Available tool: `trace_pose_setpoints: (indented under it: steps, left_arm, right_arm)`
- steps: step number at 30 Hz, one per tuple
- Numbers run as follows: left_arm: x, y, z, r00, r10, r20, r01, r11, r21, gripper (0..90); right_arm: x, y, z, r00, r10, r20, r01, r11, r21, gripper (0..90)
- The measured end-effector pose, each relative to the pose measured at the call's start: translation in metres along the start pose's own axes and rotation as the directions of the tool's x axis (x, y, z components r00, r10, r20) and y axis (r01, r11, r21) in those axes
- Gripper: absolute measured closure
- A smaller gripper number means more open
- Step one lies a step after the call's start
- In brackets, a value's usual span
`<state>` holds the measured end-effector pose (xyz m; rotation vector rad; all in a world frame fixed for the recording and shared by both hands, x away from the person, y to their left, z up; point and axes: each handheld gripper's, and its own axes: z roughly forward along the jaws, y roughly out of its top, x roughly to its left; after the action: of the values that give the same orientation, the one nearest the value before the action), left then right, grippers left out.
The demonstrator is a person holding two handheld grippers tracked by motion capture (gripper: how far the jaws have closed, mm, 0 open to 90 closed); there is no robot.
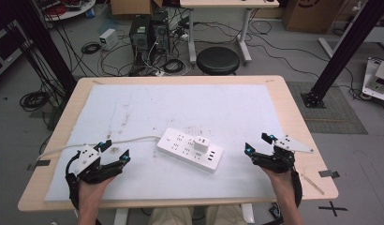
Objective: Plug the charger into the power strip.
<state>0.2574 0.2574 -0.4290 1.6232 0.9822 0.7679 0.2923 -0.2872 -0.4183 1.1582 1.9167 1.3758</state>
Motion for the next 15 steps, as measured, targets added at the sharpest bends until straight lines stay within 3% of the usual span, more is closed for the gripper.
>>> trace_pose_setpoints:
  steps: [6,15]
  left_arm:
    - [0.0026,-0.0013,-0.0018,0.9999,-0.008,-0.012,0.008,1.0000,-0.004,23.8]
    - [0.0006,0.0002,0.0018,1.0000,-0.003,0.000,0.003,1.0000,-0.003,23.8]
  right_arm:
    - [-0.0075,-0.0093,-0.0099,0.9984,0.051,0.025,-0.051,0.999,-0.018,20.7]
    - [-0.0097,-0.0108,-0.0111,0.9981,0.057,0.023,-0.057,0.998,-0.009,20.7]
